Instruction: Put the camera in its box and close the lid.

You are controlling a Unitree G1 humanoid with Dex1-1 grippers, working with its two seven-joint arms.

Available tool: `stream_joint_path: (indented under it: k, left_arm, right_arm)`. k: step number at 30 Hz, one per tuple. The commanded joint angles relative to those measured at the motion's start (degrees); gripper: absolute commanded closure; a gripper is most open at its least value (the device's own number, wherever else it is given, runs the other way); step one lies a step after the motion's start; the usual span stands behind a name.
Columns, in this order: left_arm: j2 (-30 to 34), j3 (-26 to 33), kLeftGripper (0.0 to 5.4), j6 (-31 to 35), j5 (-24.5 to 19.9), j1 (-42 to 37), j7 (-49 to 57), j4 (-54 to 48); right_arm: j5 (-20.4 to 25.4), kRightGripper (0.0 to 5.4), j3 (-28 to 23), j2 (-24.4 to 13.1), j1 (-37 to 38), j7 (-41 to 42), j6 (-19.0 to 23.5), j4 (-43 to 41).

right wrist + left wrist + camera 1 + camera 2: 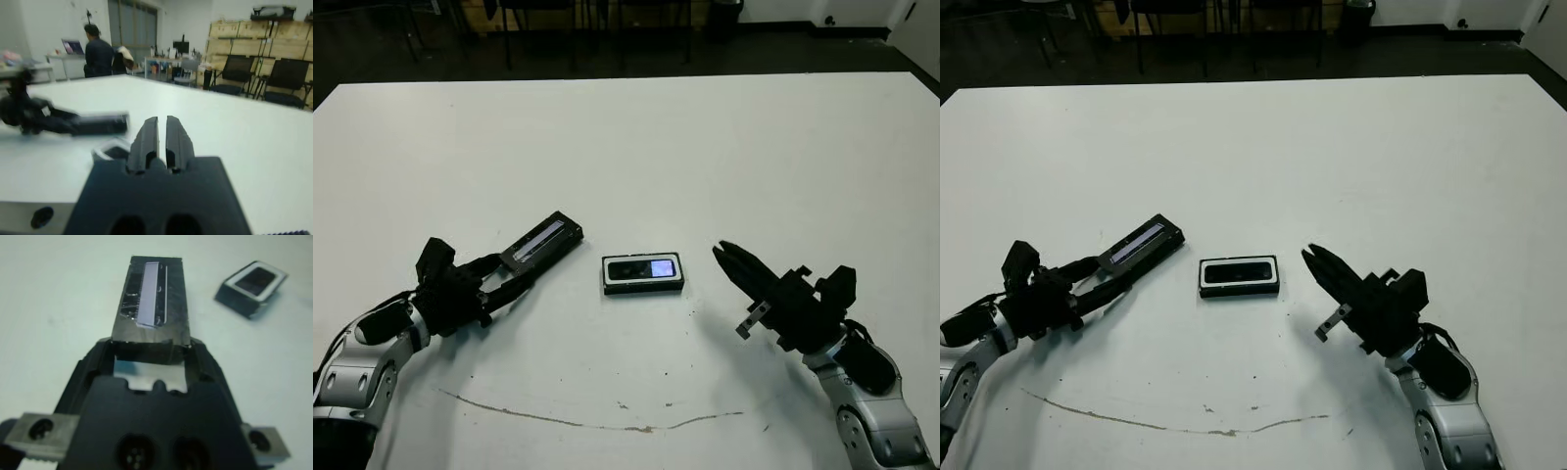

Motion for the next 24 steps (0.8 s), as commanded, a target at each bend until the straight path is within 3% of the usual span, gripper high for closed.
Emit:
stream_joint_path:
  k: [1,4,9,18,24]
  left_arm:
    - [0.5,0.0,2.94,1.9,-0.7,-3.6,-2.4,1.1]
    - [0.8,-0.7,2.94,2.4,-0.2,-6.0,-4.2,1.4]
    - [0.3,-2.0,2.94,4.5,0.1,-9.3,-6.0,2.4]
    - [1.1,-6.5,2.94,5.1,4.0,-17.1,-11.8,9.3]
    - [0.5,-9.4,2.94,4.4,7.2,-22.2,-14.8,14.4]
  right_arm:
    - [1.0,5.40,-0.4,-0.8,0.4,-0.5,2.8,-0.4]
    - [0.0,5.40,-0.8,-1.1,0.1,-0.2,1.8,1.5]
    - [1.0,5.40,-1.3,-2.0,-0.1,-1.7,6.0,-2.9]
    - [2.5,5.40,-3.2,-3.4,-1.2,-1.8,8.6,-2.8]
    - [-1.2,5.40,-3.3,-5.3,-2.0,-1.9,7.9,-1.8]
